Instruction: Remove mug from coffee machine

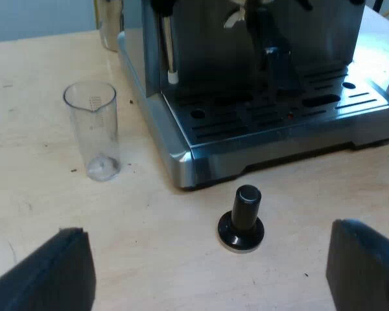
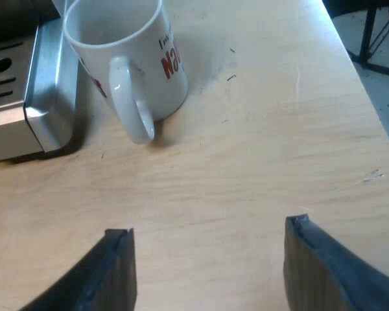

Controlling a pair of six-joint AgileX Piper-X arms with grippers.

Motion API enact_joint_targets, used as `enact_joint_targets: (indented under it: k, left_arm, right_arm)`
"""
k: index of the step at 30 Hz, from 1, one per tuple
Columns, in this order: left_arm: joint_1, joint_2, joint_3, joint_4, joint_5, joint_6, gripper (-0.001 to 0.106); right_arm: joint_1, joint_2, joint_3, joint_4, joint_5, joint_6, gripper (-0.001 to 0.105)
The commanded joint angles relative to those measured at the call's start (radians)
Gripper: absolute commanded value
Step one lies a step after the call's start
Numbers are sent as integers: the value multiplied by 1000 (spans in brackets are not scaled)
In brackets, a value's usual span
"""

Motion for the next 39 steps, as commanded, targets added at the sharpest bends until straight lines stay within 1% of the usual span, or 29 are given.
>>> enact_joint_targets:
  k: [1,8,15,21,23,27,29,33,36,39]
  left_arm:
    - [-2,-40,30,-10,-11,-13,87]
    - [-2,-40,58,-7,-11,-13,87]
    - [-2,-40,71,46,-11,-13,87]
    - [-2,-40,84,40,-2,-13,87]
    - [-2,-40,84,18,-2,-13,87]
    - [-2,-40,84,-83,-2,-13,87]
    - [-2,-40,84,-110,-2,-13,87]
    - [-2,-40,94,-118,-2,-13,87]
    - [-2,-40,121,-115,-2,-13,87]
    - [-2,-40,131,-118,-2,-13,87]
  right_arm:
    - [-4,-50,-4,2,-9,-16,52]
    - [-4,-48,-4,2,-9,-16,52]
    - [-4,-48,-4,2,-9,-16,52]
    - [-4,-48,-4,2,-9,-16,52]
    - [-4,-48,-4,2,-9,-16,52]
    - [-4,-48,-4,2,-9,-16,52]
    - [-4,-48,-4,2,-9,-16,52]
    - [-4,-48,-4,2,-9,-16,52]
    - [-4,-48,-4,2,-9,-16,52]
    - [-4,-48,-4,2,-9,-16,52]
